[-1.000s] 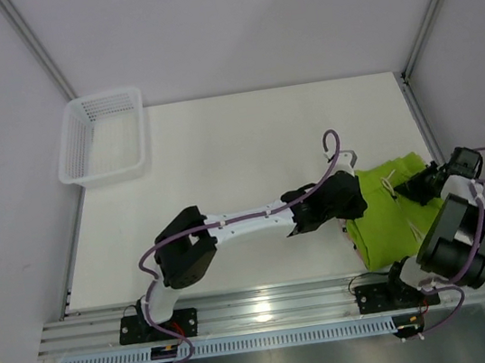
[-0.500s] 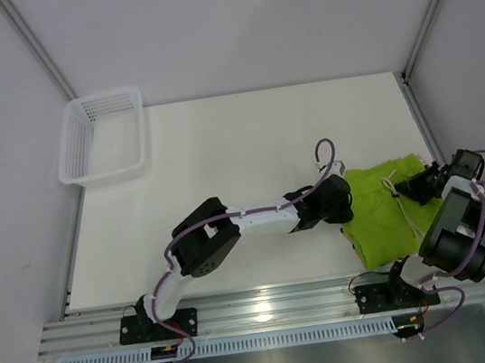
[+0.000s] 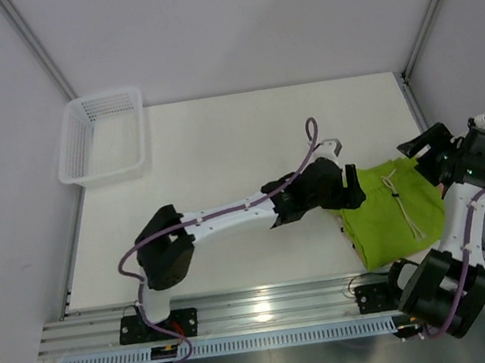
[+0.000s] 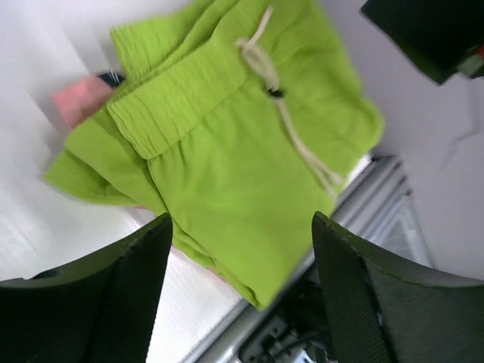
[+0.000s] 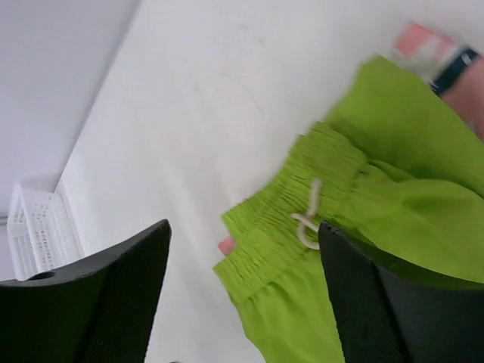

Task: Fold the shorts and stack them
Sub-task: Neatly place the folded shorts to the corner

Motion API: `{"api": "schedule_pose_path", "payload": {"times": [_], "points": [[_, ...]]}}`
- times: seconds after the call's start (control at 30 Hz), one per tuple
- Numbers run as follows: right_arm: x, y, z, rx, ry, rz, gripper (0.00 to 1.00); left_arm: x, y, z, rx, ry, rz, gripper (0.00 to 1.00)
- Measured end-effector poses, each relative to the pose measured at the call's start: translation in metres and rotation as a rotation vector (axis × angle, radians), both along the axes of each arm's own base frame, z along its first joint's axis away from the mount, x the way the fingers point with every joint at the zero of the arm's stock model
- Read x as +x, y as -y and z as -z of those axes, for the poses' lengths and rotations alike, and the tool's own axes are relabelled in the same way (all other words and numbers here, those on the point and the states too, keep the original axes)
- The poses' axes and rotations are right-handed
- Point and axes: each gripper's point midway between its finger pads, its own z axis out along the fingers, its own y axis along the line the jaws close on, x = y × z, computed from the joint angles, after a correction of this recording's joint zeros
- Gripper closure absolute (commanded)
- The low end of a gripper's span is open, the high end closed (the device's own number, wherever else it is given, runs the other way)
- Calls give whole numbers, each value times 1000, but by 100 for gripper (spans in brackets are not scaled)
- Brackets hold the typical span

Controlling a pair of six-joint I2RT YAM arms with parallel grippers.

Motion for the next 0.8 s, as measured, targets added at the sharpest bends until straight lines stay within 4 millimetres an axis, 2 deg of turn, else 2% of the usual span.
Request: {"api": "schedule_pose_path", "payload": {"times": [0.07,0.13,0.17,0.23,0.3,0.33,0.4,0.5,0.53,0.6,0.73,0.8], "points": [[0,-9,-27,-58,74,-30,11,0,-13,-35,-32,45,-10,21],[0,-25,-45,-96,132,-80,7,0,-30,-60,-46,76,-23,21],[-1,-36,-51,-110,156,-112,6,0,-41,-71,-54,88,-30,21],[0,-58,-60,-129,188,-183,1,4,-69,-81,-42,98,-57,21],[0,-80,-66,-157,217,-249,1,16,-103,-79,-19,105,-103,21],[0,-90,-69,-171,232,-281,0,24,-125,-71,6,100,-138,21],[-3,-111,-76,-207,262,-339,1,43,-175,-52,67,84,-223,21],[-6,-143,-83,-263,319,-433,1,66,-260,-27,177,58,-389,20],[-7,-151,-84,-280,341,-455,0,68,-285,-25,205,68,-440,20],[-11,-175,-77,-317,374,-521,0,60,-319,-31,237,104,-501,19],[-23,-215,-42,-399,385,-641,1,37,-363,-66,172,241,-579,16],[-31,-230,-26,-432,386,-695,1,28,-381,-66,151,281,-619,16]]}}
